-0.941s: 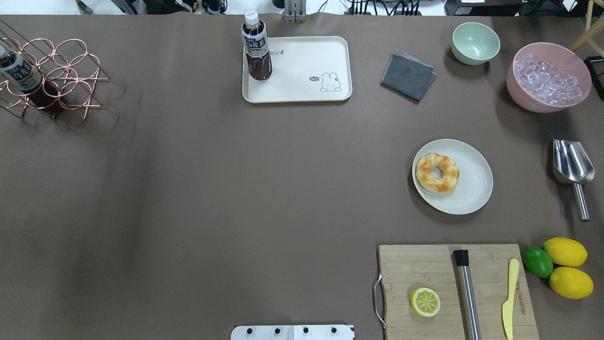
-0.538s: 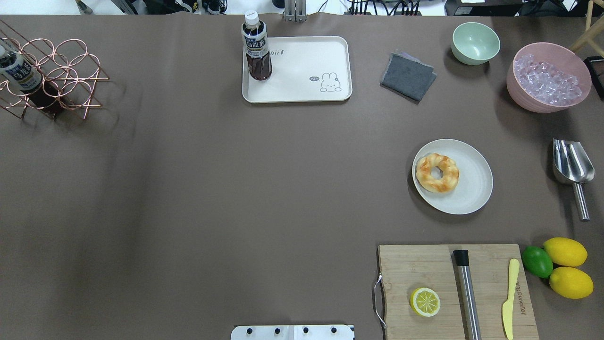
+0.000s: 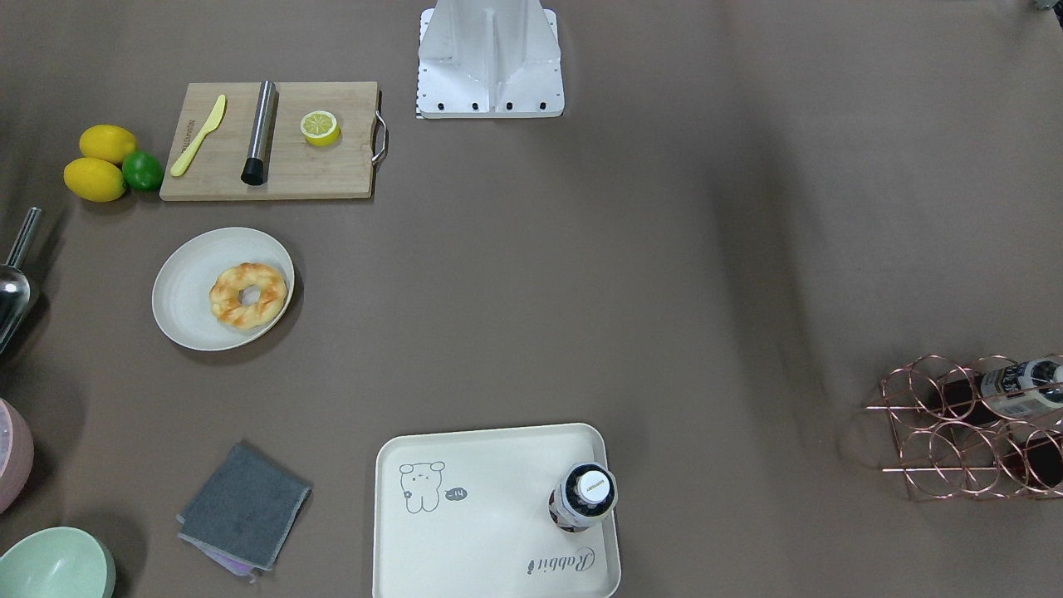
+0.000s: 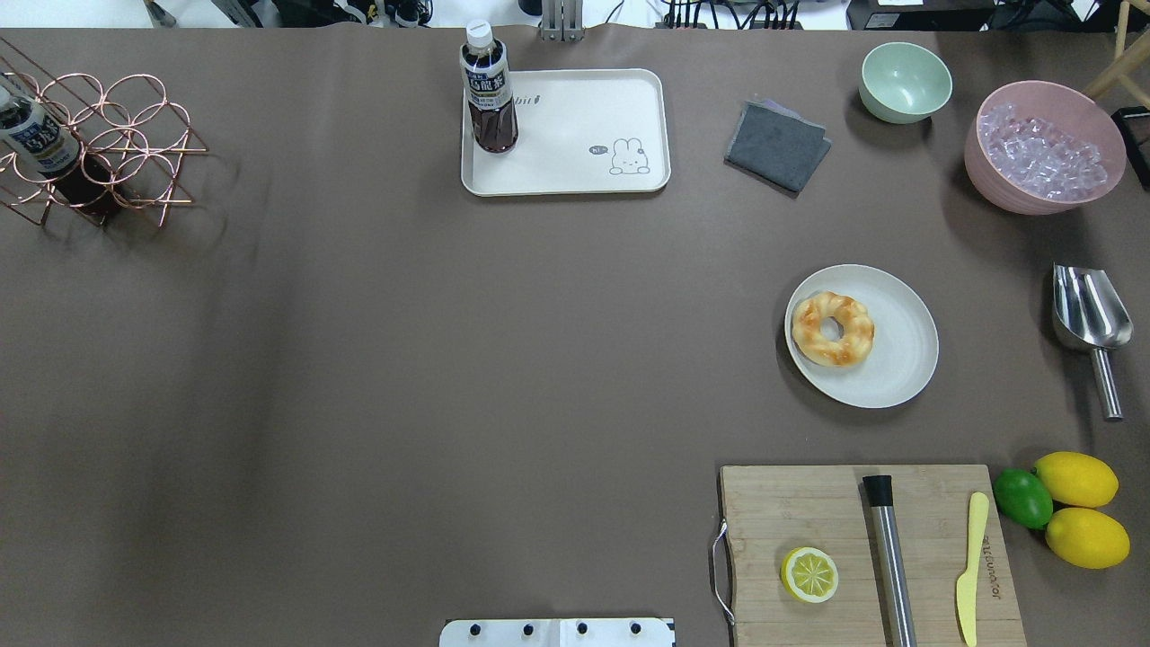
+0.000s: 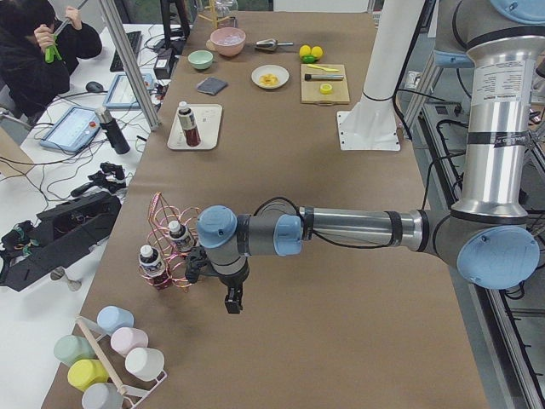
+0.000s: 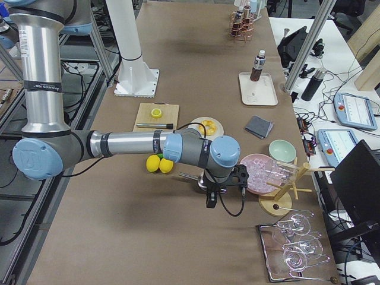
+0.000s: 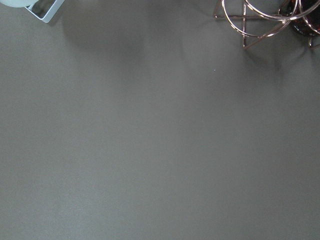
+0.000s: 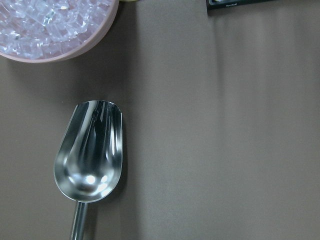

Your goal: Place donut on tray

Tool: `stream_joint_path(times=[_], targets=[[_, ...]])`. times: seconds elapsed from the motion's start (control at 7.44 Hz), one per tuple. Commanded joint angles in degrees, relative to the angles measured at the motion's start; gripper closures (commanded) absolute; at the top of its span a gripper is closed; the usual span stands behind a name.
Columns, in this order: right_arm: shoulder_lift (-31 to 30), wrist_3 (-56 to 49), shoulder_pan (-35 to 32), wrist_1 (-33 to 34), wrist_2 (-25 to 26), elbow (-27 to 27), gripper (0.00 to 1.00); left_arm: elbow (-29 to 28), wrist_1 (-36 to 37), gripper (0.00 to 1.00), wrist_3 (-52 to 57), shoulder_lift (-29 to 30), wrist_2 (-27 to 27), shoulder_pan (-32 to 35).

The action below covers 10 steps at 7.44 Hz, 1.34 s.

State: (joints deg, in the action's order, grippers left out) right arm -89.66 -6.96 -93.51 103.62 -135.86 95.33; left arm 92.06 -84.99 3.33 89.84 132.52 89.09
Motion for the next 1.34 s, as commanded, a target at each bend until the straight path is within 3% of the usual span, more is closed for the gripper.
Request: stream_joint_path(times=[0.0, 0.54, 0.81, 1.08, 1.21], targets=[[-0.1, 0.4, -0.1, 0.0, -0.6, 0.6, 0.00, 0.0, 0.0, 0.02, -0.1, 0.0, 0.0, 0.0], [0.0, 4.7, 2.2, -0.1, 0.0, 5.7, 0.00, 0.1, 0.0, 0.02, -0.2, 0.1, 0.0, -0.1], [0.1, 12.6, 8.8, -0.8, -0.3, 11.1, 0.00, 0.1, 0.0, 0.02, -0.2, 0.0, 0.0, -0.1], [0.0, 21.0, 12.4, -7.5, -7.7, 10.8, 0.00, 0.1, 0.0, 0.02, -0.2, 0.0, 0.0, -0.8], [-0.1, 26.8, 14.4, -10.5, -8.3, 11.0, 0.00, 0.0, 0.0, 0.02, -0.2, 0.0, 0.0, -0.8]])
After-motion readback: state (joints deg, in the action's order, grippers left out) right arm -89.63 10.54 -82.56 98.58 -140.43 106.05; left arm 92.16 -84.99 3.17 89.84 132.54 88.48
